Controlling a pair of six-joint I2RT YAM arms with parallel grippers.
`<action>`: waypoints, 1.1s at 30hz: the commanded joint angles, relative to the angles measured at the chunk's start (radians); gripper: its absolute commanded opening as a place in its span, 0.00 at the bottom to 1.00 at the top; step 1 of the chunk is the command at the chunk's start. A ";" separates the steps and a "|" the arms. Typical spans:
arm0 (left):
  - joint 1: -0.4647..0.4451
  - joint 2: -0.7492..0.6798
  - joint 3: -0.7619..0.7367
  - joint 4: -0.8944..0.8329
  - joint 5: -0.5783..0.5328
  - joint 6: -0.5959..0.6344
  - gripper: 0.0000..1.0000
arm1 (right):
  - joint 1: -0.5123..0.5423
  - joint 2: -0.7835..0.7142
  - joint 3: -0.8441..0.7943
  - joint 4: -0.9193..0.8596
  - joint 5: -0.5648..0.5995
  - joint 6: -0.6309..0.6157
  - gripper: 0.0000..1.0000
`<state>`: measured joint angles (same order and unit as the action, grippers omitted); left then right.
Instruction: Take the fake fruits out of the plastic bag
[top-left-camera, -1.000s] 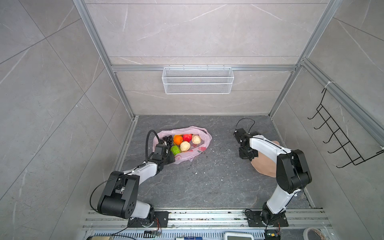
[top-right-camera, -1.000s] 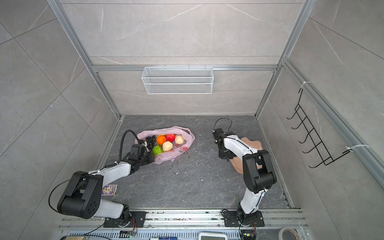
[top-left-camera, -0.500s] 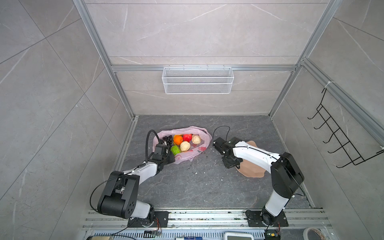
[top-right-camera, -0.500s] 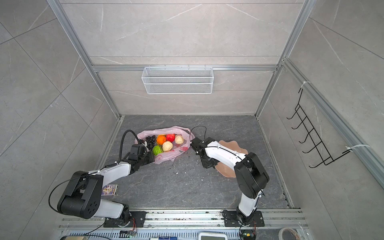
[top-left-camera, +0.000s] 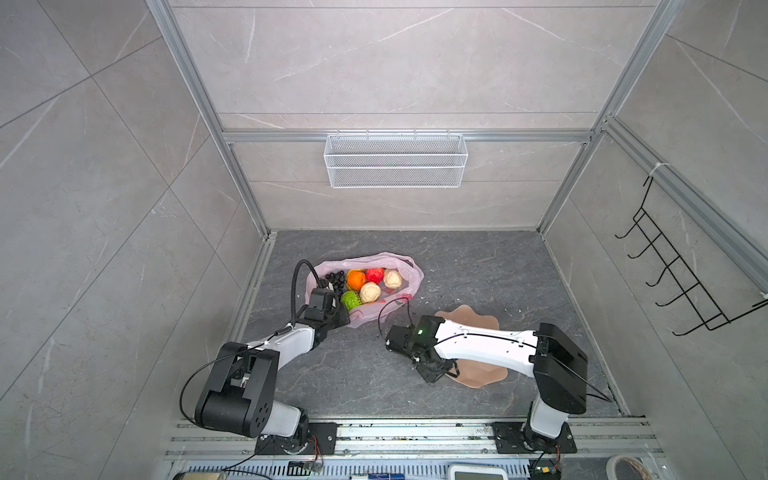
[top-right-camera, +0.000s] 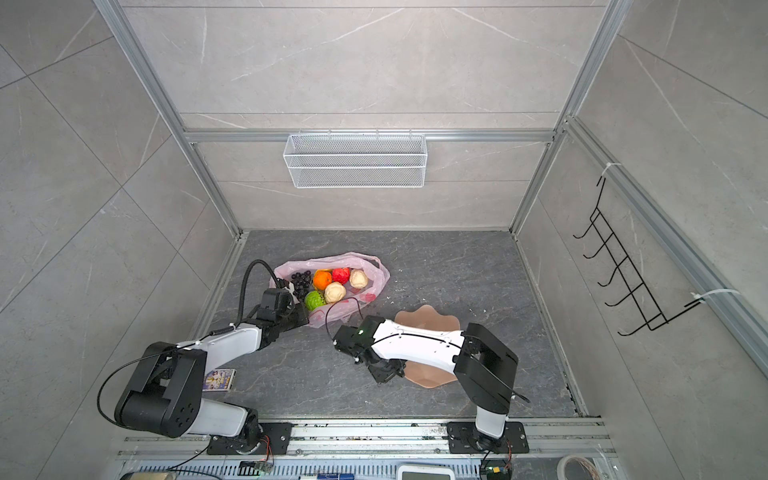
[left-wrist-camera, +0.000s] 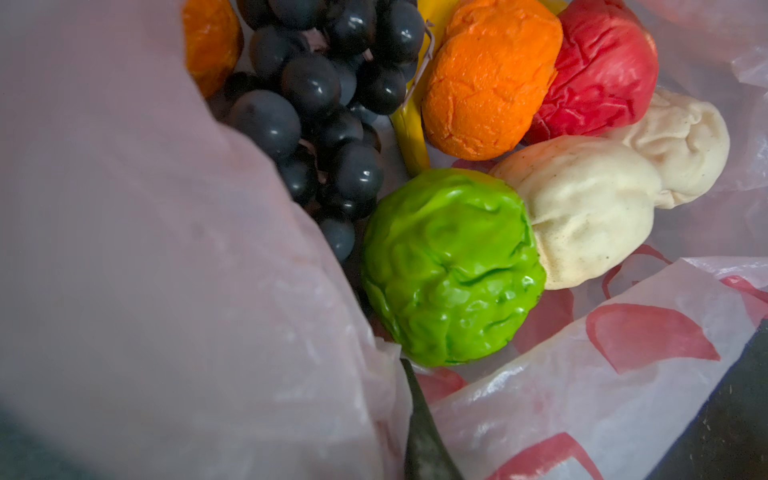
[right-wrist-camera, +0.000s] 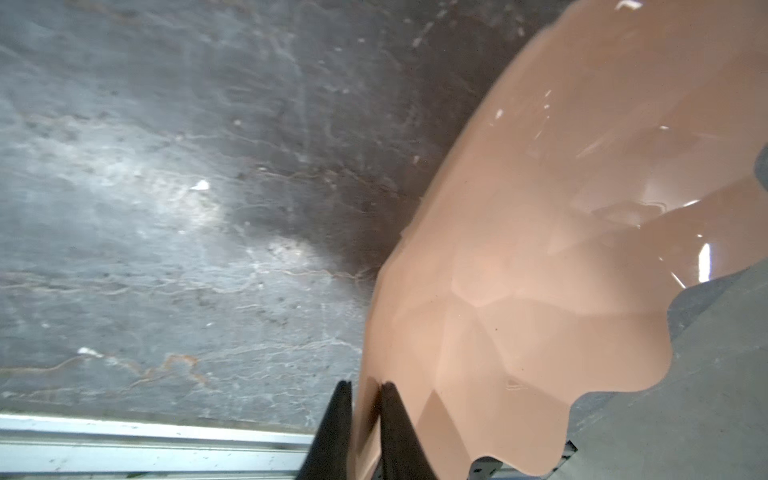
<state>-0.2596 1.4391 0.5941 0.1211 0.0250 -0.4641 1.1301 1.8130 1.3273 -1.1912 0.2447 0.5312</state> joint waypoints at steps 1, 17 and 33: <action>-0.004 -0.004 -0.005 0.032 -0.016 0.003 0.15 | -0.007 0.021 0.022 -0.015 0.009 0.042 0.28; -0.007 -0.059 -0.001 -0.059 -0.019 -0.049 0.15 | -0.043 -0.070 0.208 0.037 0.032 -0.070 0.67; -0.113 -0.151 -0.059 -0.140 -0.088 -0.128 0.15 | -0.546 0.293 0.549 0.451 -0.230 -0.103 0.72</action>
<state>-0.3614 1.3235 0.5484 0.0143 -0.0273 -0.5632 0.5930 2.0148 1.8114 -0.7753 0.1066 0.4473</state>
